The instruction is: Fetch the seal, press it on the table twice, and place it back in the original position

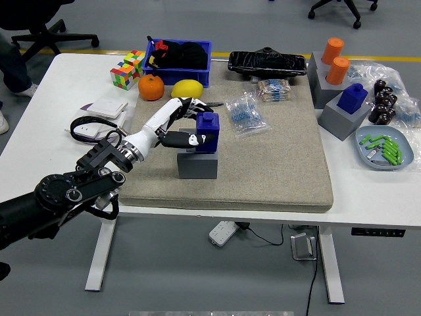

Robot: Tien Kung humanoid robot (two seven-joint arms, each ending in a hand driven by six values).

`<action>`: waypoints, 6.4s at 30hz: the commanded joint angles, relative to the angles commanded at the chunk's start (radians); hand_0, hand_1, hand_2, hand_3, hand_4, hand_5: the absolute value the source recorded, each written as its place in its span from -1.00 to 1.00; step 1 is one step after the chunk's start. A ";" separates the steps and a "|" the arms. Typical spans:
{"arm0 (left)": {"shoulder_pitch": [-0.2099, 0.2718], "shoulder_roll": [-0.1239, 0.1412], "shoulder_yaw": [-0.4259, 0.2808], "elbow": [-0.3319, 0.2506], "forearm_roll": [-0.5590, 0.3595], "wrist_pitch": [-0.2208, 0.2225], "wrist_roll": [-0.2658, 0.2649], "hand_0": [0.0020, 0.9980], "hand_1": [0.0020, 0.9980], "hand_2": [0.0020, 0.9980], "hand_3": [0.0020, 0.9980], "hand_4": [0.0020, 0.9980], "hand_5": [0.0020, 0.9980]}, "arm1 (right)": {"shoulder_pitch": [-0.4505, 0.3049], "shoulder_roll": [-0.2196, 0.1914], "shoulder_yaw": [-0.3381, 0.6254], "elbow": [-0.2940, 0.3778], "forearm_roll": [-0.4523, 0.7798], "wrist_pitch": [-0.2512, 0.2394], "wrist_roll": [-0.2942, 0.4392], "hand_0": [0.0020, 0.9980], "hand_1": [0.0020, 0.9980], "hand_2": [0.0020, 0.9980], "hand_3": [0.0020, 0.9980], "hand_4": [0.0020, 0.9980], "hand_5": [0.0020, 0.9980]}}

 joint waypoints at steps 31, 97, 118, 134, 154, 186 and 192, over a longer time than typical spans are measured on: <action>-0.016 0.032 0.036 0.035 0.027 -0.004 -0.003 0.31 -0.01 -0.09 0.15 0.37 -1.00 | -0.001 0.001 0.000 0.001 0.004 0.000 0.000 0.47 0.37 0.31 0.23 0.44 0.02; -0.049 0.065 0.065 0.008 0.091 0.012 0.012 0.29 -0.07 -0.13 0.14 0.27 -1.00 | -0.002 -0.004 -0.012 0.001 0.011 0.001 0.000 0.47 0.37 0.31 0.24 0.44 0.03; -0.040 0.047 0.072 0.015 0.080 0.032 0.008 0.29 0.01 -0.07 0.16 0.34 -1.00 | -0.001 -0.001 -0.014 0.001 0.014 0.001 0.001 0.47 0.37 0.30 0.23 0.43 0.02; -0.039 0.047 0.069 0.018 0.074 0.016 0.020 0.44 0.33 0.23 0.30 0.77 -1.00 | 0.001 -0.001 -0.014 0.001 0.015 0.000 0.001 0.47 0.37 0.30 0.23 0.43 0.02; -0.038 0.049 0.055 0.029 0.016 -0.035 -0.019 0.98 1.00 1.00 1.00 1.00 -0.18 | 0.000 0.001 -0.014 0.001 0.016 0.001 0.002 0.47 0.37 0.30 0.23 0.43 0.02; 0.027 0.226 0.069 0.502 -0.353 -0.009 0.074 0.74 0.75 0.88 0.91 0.79 -0.12 | 0.004 0.004 0.018 0.002 -0.001 -0.003 0.005 0.47 0.37 0.31 0.23 0.43 0.02; 0.059 0.244 0.030 0.494 -0.327 -0.006 0.074 0.72 0.72 0.79 0.87 0.77 -0.14 | 0.002 0.008 0.021 0.002 -0.004 -0.002 0.005 0.47 0.37 0.30 0.24 0.43 0.02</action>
